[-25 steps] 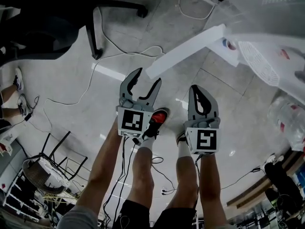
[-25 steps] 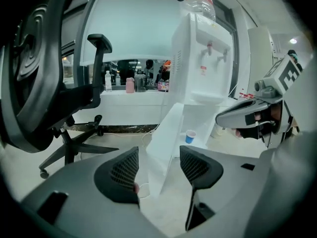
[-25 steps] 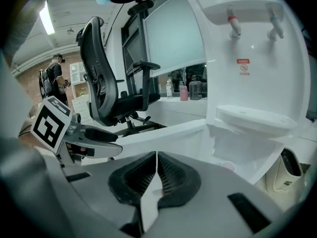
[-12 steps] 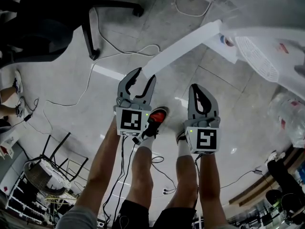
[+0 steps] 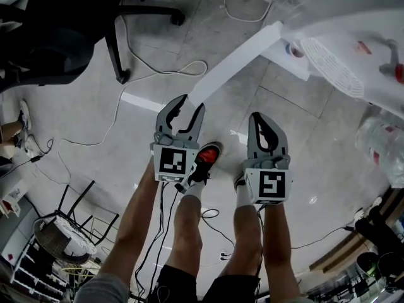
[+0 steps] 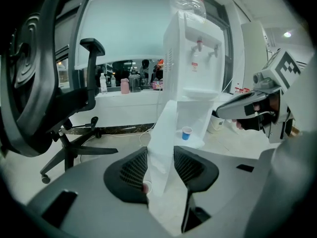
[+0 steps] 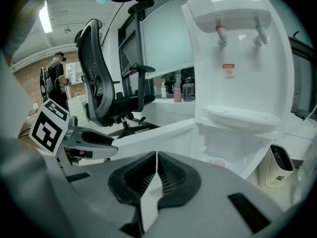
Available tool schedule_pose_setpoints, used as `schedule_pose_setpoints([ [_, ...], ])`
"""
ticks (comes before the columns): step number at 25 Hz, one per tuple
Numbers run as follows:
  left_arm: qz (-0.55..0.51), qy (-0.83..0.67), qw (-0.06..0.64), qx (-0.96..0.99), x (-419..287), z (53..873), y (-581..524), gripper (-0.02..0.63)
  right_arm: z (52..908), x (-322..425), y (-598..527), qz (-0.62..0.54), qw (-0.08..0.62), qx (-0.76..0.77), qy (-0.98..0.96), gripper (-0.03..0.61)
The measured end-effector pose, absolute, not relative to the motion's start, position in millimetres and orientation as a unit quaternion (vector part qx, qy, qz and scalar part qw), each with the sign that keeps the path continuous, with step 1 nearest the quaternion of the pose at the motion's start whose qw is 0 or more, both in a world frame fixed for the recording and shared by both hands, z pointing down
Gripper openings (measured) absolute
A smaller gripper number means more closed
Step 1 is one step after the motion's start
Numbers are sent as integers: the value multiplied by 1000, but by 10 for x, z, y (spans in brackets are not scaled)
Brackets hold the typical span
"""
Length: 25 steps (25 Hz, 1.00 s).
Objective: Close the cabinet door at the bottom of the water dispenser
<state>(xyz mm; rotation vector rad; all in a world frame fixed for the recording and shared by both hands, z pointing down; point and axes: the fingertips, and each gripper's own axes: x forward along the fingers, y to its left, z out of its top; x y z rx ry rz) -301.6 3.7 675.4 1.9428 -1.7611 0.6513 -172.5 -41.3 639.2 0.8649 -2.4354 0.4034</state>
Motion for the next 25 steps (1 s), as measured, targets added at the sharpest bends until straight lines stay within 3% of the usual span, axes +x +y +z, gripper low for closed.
schedule_pose_setpoints([
  [25,266,-581,201,742,-2173,6688,242,178,6262,-868,-171,160,240,382,-878,25],
])
